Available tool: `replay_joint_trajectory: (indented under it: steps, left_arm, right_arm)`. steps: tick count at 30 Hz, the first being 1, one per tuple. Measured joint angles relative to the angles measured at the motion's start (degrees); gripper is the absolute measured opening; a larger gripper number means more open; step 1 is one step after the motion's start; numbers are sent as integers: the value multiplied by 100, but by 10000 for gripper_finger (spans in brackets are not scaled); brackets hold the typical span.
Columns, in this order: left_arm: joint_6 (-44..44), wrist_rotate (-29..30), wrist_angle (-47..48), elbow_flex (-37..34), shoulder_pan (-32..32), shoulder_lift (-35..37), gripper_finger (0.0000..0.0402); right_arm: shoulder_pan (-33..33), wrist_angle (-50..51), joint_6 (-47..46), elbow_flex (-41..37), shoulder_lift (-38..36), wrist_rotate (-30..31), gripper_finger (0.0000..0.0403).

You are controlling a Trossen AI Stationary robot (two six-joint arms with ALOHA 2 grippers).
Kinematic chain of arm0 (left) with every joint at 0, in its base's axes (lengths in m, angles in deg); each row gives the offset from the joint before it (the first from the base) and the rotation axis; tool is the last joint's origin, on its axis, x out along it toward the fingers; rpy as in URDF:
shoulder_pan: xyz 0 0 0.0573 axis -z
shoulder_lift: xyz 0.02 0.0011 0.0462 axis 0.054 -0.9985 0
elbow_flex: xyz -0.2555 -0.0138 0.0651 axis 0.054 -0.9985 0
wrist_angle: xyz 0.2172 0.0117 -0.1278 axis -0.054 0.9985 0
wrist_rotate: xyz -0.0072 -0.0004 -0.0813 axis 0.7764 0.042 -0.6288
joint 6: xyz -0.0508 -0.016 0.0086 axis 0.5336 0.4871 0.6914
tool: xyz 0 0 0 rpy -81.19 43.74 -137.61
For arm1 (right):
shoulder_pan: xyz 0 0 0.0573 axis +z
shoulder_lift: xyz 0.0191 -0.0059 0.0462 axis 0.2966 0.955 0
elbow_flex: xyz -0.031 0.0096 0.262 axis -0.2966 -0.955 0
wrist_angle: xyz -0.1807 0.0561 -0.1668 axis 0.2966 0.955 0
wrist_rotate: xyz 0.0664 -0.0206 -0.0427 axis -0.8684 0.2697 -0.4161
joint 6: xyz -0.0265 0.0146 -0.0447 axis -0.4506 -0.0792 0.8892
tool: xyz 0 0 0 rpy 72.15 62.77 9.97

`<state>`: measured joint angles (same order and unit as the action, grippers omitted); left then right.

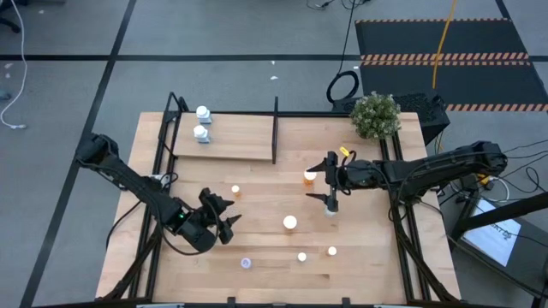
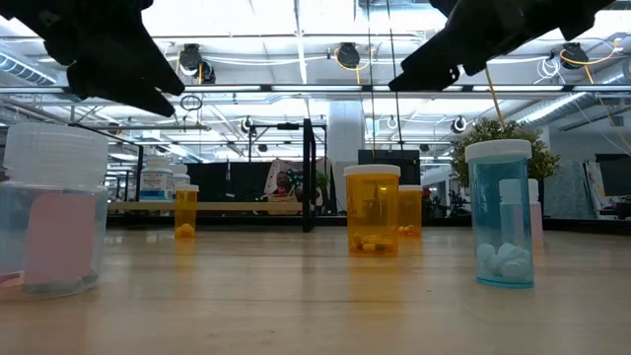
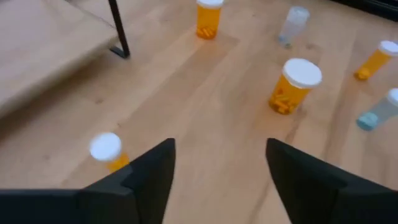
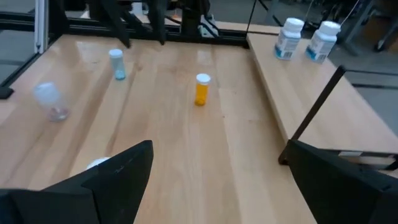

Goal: Pick and place medicine bottles onto shelf by color
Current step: Put the left blue pill bottle on the shelf

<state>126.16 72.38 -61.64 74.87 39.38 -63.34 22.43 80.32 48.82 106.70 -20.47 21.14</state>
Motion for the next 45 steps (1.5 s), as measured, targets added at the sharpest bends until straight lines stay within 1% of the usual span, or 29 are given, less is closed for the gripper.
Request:
replay_joint_trajectory:
  steps: [2,5,9,12,16,17,21,25,29,34,37,40,45]
  left_arm:
    - [227,-53,-96,0,86,0,276]
    - [323,-16,-557,1,254,-57,281]
    - [-74,23,-1428,4,286,-320,261]
    - [-301,-33,-1598,217,197,-598,240]
    - [-648,-263,-1198,768,18,-842,217]
    - [-727,-318,-965,938,-23,-865,212]
    - [-1152,-556,-270,1502,-108,-864,203]
    - [-1321,-684,421,1779,-66,-811,206]
    - [-1057,-1094,1112,1834,37,-805,216]
    - [-357,-1412,2039,1827,254,-805,233]
    - [53,-1597,2281,1827,461,-807,246]
    - [430,-1810,2484,1827,714,-809,263]
    - [1060,-1829,2791,1827,1202,-809,293]
  right_arm:
    - [-58,-40,146,0,7,-6,364]
    - [-130,-200,238,0,6,-13,364]
    - [-179,-237,328,0,5,-26,364]
    - [-182,-4,423,0,3,-28,364]
    - [-182,122,472,-2,5,-28,364]
    - [-182,88,526,-2,5,-28,364]
    - [-184,-293,760,-2,5,-29,364]
    - [-186,-795,940,-2,3,-24,364]
    - [-186,-928,818,-2,3,-28,364]
    - [-212,-1037,764,-2,3,-28,364]
    - [-221,-1049,556,-2,3,-26,364]
    - [-221,-1123,542,-2,3,-28,364]
    - [-221,-1416,542,-2,2,-31,364]
